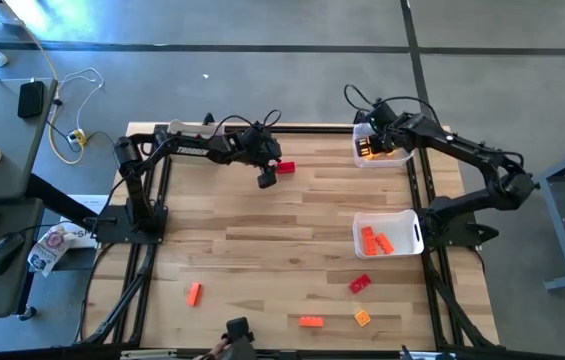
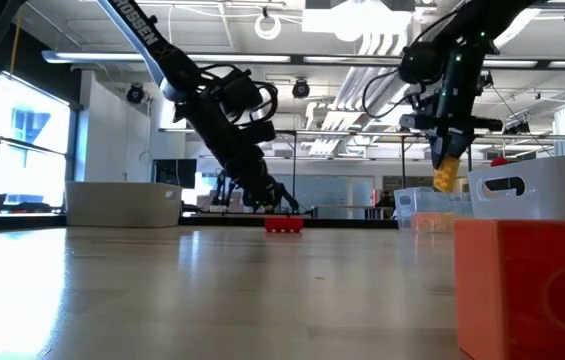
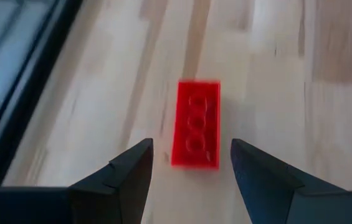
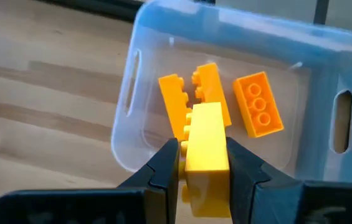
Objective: Sort & place blocks by color
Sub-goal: Put the yellow game piece into the transparent bin
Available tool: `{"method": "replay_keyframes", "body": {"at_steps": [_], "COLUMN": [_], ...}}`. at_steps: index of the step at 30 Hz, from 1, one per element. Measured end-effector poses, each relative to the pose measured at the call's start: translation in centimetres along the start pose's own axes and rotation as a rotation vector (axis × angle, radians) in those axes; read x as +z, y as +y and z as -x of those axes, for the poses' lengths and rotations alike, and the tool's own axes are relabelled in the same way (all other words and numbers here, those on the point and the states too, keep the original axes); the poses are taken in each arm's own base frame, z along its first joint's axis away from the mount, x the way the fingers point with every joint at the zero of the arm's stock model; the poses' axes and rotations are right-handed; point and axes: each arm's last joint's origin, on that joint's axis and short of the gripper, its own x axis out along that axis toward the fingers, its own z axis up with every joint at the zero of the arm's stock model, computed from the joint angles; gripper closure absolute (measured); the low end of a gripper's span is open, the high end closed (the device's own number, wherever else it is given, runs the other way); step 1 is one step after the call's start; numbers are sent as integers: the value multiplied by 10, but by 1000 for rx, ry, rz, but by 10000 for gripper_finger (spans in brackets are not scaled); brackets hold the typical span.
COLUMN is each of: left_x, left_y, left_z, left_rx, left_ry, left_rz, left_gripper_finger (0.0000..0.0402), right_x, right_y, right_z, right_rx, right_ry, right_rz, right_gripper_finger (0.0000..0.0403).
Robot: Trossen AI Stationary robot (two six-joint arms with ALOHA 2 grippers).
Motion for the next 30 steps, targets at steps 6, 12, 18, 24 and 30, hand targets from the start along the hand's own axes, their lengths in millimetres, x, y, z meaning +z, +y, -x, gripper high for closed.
{"method": "replay_keyframes", "body": {"at_steps": [6, 12, 18, 24, 30], "left_x": [18, 30, 30, 30, 31], "left_y": [10, 13, 12, 12, 12], "left_z": [13, 17, 18, 17, 18], "left_rx": [-12, -13, -18, -21, -34], "left_ry": [109, 86, 84, 82, 76], "left_rz": [20, -35, -143, -202, -190], "left_gripper_finger": [201, 201, 201, 201, 201], "right_x": [4, 4, 4, 4, 3], "right_y": [0, 2, 3, 4, 6], "right_z": [-26, -45, -50, -49, -49], "right_rx": [-51, -76, -86, -140, -87], "right_ry": [82, 141, 154, 125, 140], "right_rz": [46, 71, 110, 156, 162], "right_gripper_finger": [331, 330, 299, 251, 219]}}
